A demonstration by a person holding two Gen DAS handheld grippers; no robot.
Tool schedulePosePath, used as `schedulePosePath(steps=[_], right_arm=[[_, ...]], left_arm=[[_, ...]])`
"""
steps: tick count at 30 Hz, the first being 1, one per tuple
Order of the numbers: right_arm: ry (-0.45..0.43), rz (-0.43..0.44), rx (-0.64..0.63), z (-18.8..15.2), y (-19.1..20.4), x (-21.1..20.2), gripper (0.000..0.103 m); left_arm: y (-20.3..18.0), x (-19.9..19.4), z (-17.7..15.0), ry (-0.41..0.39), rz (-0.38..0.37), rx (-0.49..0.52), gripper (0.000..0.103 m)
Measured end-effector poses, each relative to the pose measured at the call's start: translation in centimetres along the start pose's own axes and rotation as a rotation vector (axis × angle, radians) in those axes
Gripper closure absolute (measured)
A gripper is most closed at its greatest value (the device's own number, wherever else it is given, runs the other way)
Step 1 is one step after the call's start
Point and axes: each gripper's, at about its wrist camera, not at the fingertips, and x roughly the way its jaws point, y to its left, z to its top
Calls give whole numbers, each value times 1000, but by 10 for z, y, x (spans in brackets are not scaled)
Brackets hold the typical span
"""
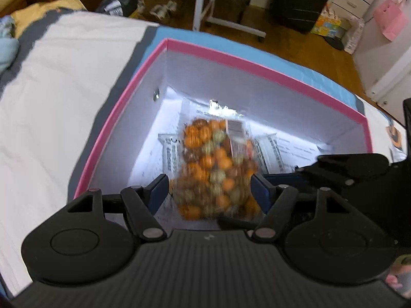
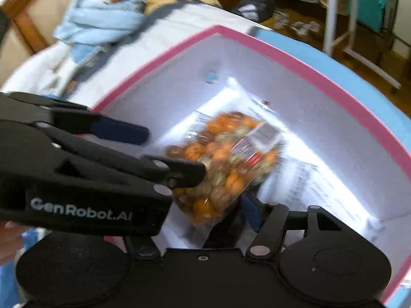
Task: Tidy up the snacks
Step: 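Lower the nut bag into the pink box and open the left tool, then move the left tool back over the remaining snacks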
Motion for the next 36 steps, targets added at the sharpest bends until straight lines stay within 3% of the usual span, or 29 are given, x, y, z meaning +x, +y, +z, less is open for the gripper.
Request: schedulePosePath(steps=[4,12,15,20,26,29,32,34,36], right_arm=[[-52,-10,-86,-9,4,-29,33],[-163,-5,-114,-46,-20,-125,33],[-194,-13,-123,-66,-27,-161,33],[-226,-58,-159,-101,-33,-215,26],[-257,-134,-219,-153,-37,-272,22],[-282,-160,-246,-177,-40,-295,21],[-295,-184,-254,-198,-44,-311,20],[-299,-195,-262,-212,-49,-319,10],[-322,-201,-303,-230,-55,-325,10]], left_arm=[[-19,-17,-4,-57,46,99,33],[-44,-77,-19,-128,-6,169,31],[-63,-101,-32,-131,-19,241,31],[-98,-141,-51,-144,-22,317,31],[-145,-183,-73,-178,-67,397,24],[-175,-192,-86,-177,-68,448,13],[-208,-195,-102,-184,-68,526,12],[-231,-196,-114,-182,-68,573,11],[-252,-196,-124,-193,-72,597,10]])
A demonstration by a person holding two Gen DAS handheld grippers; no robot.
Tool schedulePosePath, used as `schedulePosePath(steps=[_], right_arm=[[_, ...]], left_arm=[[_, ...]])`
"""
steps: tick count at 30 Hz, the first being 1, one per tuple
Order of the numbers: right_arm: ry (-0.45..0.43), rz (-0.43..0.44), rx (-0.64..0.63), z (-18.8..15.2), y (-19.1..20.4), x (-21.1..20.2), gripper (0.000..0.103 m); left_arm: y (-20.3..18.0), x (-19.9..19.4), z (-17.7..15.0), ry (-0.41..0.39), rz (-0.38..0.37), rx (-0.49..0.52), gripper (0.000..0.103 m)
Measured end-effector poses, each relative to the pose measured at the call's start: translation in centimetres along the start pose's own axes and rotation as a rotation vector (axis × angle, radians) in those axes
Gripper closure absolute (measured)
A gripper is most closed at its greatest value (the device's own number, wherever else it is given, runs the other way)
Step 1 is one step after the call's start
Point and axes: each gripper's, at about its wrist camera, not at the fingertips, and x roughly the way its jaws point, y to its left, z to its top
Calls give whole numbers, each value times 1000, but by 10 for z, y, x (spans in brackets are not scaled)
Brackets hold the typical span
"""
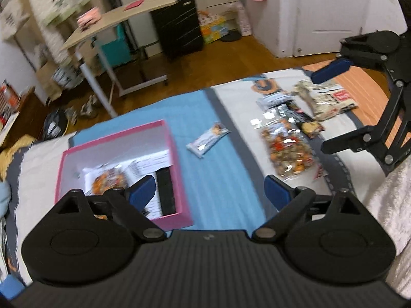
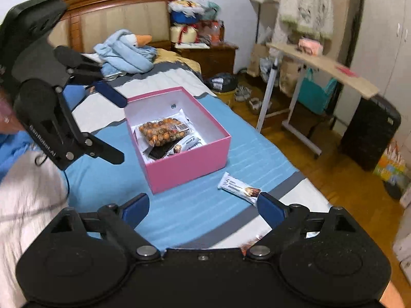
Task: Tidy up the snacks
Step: 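Move the left tool back over the remaining snacks, then grasp the red-labelled bag of coated nuts with the left tool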
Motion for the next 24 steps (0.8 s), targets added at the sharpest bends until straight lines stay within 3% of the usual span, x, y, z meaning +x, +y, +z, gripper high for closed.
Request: schedulePosePath(steps=[5,11,15,19,24], right_arm=[[23,-69,-55,-42,-19,-5,9],[52,25,30,-77,-53,11,9],[148,24,25,-88,-61,43,9],[304,24,67,-102,-62,87,10],[370,42,42,-122,-48,116,11]], left_arm=[[-48,17,12,-9,-52,55,8],[-79,65,19,-6,-136,-37,8],[-82,102,16,8,-163,-132,5],[-77,138,10,18,-163,-200,5],[-67,175,1,15,-176,-251,5]])
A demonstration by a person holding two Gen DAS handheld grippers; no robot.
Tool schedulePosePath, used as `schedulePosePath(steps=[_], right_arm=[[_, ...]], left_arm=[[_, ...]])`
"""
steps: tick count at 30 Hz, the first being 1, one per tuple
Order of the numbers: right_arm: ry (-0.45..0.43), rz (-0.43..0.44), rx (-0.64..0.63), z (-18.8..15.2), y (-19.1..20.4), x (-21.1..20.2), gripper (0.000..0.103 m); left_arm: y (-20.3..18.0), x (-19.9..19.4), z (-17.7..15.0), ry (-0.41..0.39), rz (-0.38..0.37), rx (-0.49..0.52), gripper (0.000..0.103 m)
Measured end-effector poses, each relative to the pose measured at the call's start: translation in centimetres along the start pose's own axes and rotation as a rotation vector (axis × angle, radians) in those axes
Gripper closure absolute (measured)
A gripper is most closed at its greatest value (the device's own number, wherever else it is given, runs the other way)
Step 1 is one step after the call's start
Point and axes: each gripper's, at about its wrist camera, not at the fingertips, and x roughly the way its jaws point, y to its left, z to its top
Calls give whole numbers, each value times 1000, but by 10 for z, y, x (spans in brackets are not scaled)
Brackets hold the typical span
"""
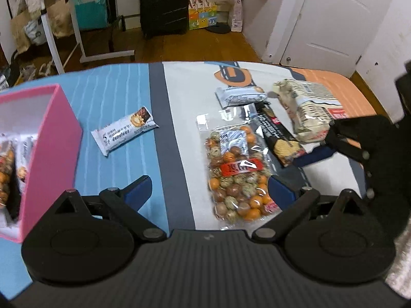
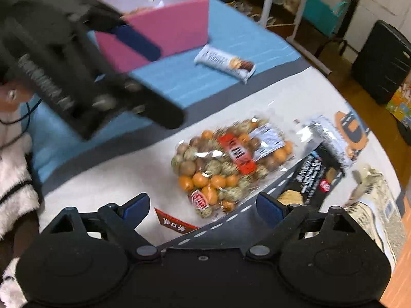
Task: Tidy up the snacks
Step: 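Grasp the red-labelled bag of coated nuts with the left tool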
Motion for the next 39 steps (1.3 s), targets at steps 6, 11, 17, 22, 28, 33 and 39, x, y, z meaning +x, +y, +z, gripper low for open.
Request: schedulePosePath(steps=[6,11,17,22,28,33,39], right_arm=[[21,50,156,-7,-21,21,15],[-32,62,219,-14,-36,30,18],[-55,59,180,-14,-33,36,18],[-66,54,177,-12,-34,40,17],[-46,64,172,-8,-31,47,14],[-27,56,139,-7,-25,53,7],[-17,21,146,-1,-21,66,0]], left_arm=[[16,32,-11,48,-72,-50,5],[30,58,-11,148,-156,-148,8],[34,83,-16,145,-184,-162,9],[32,88,-18,110,-195,-156,23],[35,97,-19,135,-321,-252,48],[33,99,-19,140,-331,-281,48],[33,100,-21,138,-327,-291,48]])
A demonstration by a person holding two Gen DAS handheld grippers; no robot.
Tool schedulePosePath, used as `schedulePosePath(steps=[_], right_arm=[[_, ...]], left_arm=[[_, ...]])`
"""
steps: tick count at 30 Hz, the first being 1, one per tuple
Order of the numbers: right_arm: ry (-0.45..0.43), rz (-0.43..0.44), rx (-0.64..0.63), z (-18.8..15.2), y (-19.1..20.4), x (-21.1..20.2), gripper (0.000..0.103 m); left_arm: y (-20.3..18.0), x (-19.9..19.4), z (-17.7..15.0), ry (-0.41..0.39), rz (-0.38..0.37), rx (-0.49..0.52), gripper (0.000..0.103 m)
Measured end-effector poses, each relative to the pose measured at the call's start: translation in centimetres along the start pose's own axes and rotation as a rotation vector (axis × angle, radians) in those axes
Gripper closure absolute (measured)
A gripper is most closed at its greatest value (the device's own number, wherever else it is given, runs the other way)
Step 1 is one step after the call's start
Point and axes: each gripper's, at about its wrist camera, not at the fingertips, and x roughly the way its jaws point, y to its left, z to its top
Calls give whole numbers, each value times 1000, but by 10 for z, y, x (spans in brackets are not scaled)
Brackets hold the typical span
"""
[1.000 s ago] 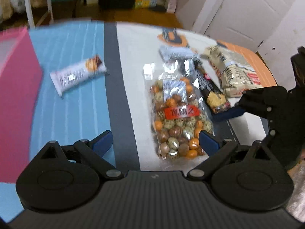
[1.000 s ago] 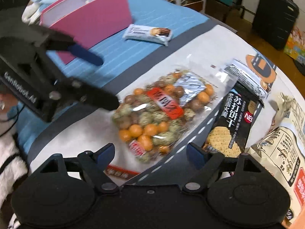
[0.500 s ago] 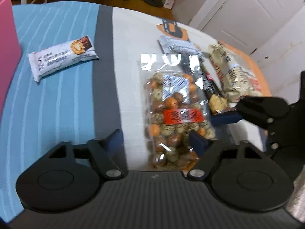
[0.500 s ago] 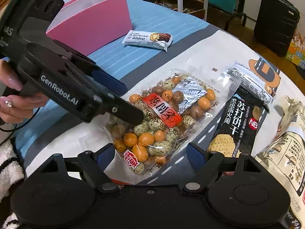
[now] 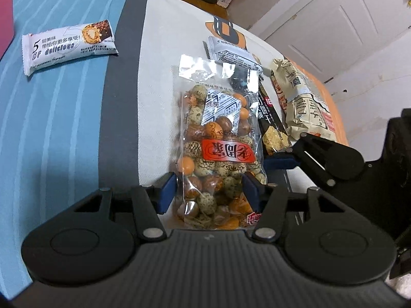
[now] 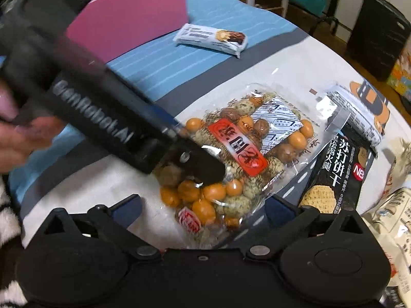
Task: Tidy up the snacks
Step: 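Grasp the red-labelled bag of coated nuts with the left tool, then lift the red-labelled nut bag and carry it over the pink box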
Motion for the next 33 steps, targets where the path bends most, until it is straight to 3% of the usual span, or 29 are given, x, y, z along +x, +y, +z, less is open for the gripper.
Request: schedulePosePath(steps=[3,9,13,21,28,33], right_arm=[[-19,5,65,4,-7,1,1],[-17,-36,51,8,-1,-9,12],[20,-15,71,12,1,-11,13],[68,61,127,17,4,-26,13],[125,112,170,10,30,-48,13],[121,134,207,8,45,-64,13]], left_arm=[[0,0,0,-1,-1,-13,48],[-16,-5,3,25,55,29,48],[-24,-10,1,59,91,42,48],[-23,-32,-4,78,49,-10,45],[-30,-59,-22,145,39,-13,45],[-34,-81,-36,128,29,-27,45]])
